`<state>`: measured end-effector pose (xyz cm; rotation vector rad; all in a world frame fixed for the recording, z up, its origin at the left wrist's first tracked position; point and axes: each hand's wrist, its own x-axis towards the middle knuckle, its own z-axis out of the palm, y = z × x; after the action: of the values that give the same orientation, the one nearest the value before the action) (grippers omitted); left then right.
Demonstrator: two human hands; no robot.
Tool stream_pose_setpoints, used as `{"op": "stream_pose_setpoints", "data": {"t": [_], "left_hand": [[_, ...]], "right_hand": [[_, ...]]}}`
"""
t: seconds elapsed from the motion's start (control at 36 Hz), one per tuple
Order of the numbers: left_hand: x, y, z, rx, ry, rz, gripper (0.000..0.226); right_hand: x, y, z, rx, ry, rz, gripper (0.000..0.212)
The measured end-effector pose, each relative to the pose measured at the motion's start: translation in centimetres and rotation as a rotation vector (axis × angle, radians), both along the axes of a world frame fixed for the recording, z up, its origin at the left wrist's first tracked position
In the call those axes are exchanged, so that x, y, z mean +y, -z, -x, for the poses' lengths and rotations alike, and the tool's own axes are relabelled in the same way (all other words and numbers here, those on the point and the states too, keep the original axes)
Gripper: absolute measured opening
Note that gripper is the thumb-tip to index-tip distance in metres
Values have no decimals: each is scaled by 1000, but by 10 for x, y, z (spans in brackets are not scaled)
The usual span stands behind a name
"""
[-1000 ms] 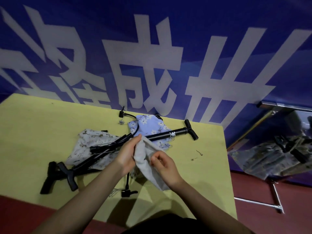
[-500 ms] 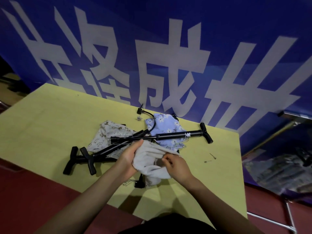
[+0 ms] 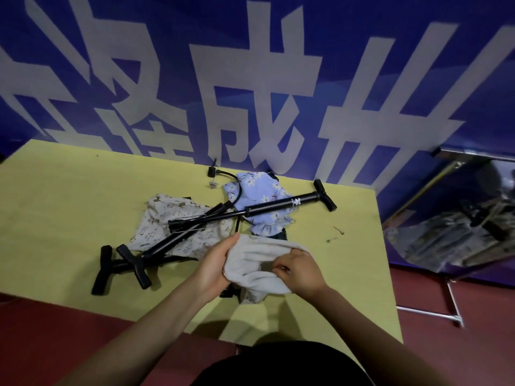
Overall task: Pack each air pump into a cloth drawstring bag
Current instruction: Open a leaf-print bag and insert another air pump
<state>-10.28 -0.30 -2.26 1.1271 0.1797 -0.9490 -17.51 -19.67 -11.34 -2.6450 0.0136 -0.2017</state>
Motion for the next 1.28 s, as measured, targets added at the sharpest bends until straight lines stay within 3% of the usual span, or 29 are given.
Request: {"op": "stream_pose_setpoints", "data": {"t": [0.19,0.42,0.53,0.64,0.72,0.78,0.86,0.92,1.08,1.17,1.22,1.28], "left_hand": [[-9,7,6,-105,110,-57,47],[-14,18,9,-143,86,-174,32],[-15,14,11,-76,79,-148,37],[-19,0,5,109,-5,-17,39],[-22,-11,-5,106,-47,82,38],[-23,-17,-14,91,-40,119,36],[-22,-18,-25,45,-41,80,32],[-19,-11,-32,14,-28,24,29],[-4,27,-33,-53,86,-192,24],[-1,53,-32,-163,128,-439,15],[3,70,-36,-233,115,-615,13],[7,81,-44,-311,89,-719,16]], "right_hand": [[-12,1,21,-53,-50,24,12],[-29,4,39,-63,-57,13,19],[-33,0,46,-27,-58,-18,19],[-35,-9,43,28,-72,-106,23],[-32,-29,34,38,3,-315,40],[-30,-41,29,65,71,-597,44],[-30,-56,22,38,253,-974,40],[-33,-60,18,-10,362,-1070,43],[-37,-45,17,121,342,-892,40],[-39,-19,17,245,375,-682,38],[-38,-3,17,341,409,-533,25],[-36,4,16,379,467,-517,11]]}}
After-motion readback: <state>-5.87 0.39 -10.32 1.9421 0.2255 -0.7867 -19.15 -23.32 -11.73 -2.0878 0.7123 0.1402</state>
